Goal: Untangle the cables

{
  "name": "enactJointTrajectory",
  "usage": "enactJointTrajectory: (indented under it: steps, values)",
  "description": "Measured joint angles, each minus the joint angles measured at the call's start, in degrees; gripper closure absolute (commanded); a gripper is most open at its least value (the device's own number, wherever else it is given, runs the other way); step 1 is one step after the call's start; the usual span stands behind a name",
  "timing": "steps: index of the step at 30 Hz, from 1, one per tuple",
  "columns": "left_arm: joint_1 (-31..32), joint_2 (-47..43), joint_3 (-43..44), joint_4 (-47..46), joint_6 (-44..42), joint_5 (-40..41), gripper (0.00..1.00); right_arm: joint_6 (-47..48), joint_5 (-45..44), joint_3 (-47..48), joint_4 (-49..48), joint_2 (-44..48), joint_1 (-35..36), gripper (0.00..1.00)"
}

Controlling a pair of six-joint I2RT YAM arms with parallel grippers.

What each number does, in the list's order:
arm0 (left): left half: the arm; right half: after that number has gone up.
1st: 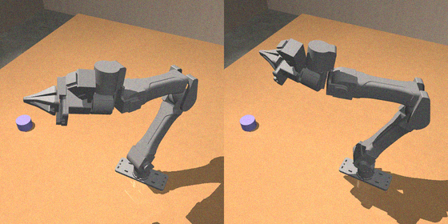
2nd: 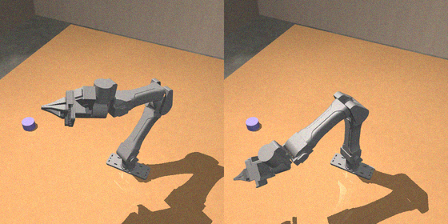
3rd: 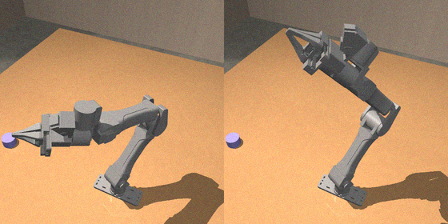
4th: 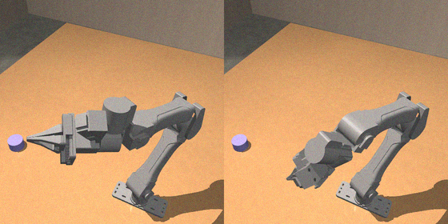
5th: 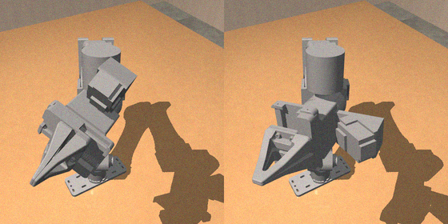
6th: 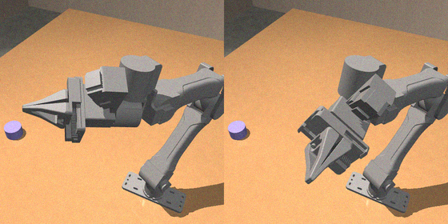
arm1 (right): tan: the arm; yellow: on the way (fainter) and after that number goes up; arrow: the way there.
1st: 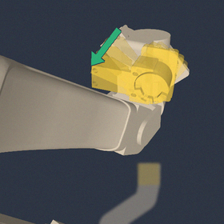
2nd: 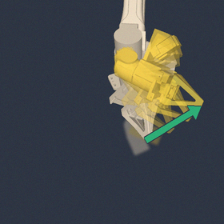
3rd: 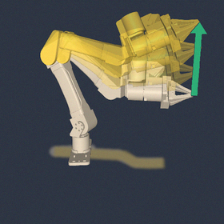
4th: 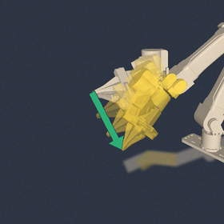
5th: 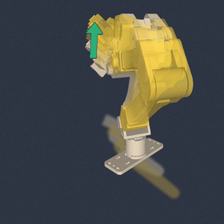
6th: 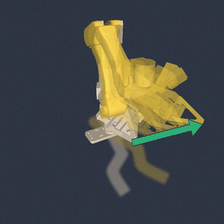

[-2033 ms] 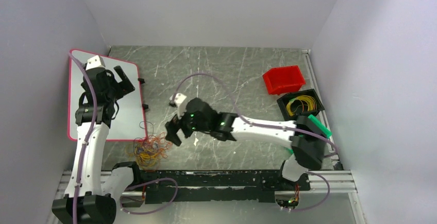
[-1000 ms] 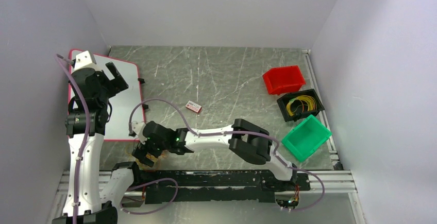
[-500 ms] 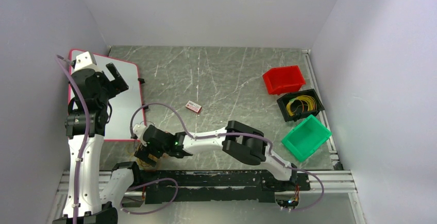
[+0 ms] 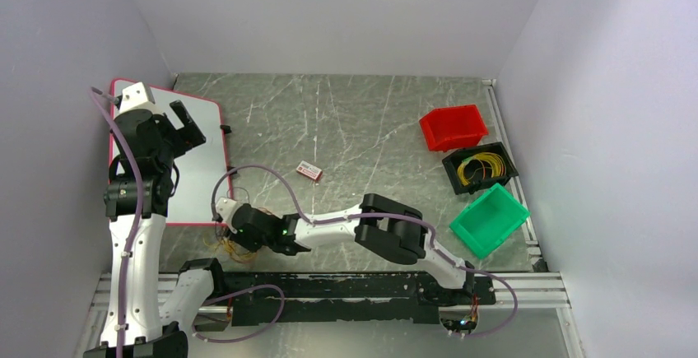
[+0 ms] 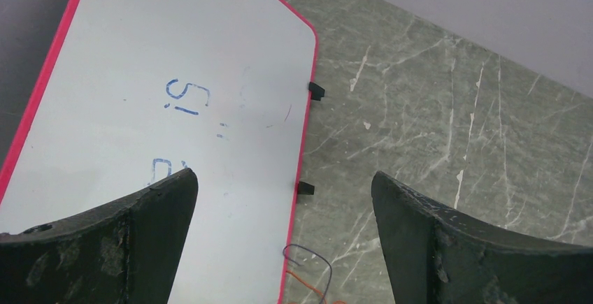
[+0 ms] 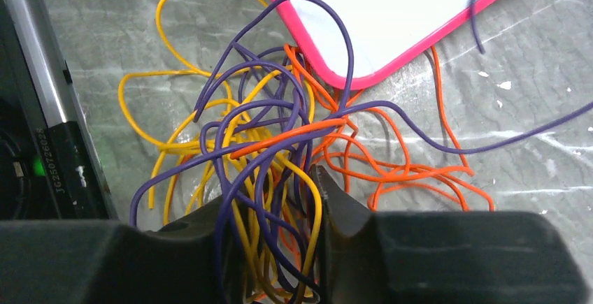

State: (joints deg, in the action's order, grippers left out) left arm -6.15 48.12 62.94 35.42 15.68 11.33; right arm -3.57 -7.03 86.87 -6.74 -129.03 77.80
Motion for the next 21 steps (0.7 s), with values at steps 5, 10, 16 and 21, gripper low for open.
enactJointTrajectory:
  steps: [5,10,16,21]
  values:
    - [0.0,0.11,0.0,-0.04,0.22,0.0,0.01,0.68,1.16,-2.08,0.52,1.73,0.0,0.94]
    - [0.0,0.02,0.0,-0.02,0.2,0.0,0.02,1.11,3.63,-6.14,2.71,6.56,0.0,1.0]
    - [0.0,-1.01,-0.17,-0.04,0.48,1.14,0.05,0.98,2.86,-9.68,3.96,16.31,-0.13,1.0]
    - [0.0,-2.03,-0.57,-0.72,0.79,1.18,0.06,-0.52,0.33,-14.21,3.54,27.52,-1.88,1.0]
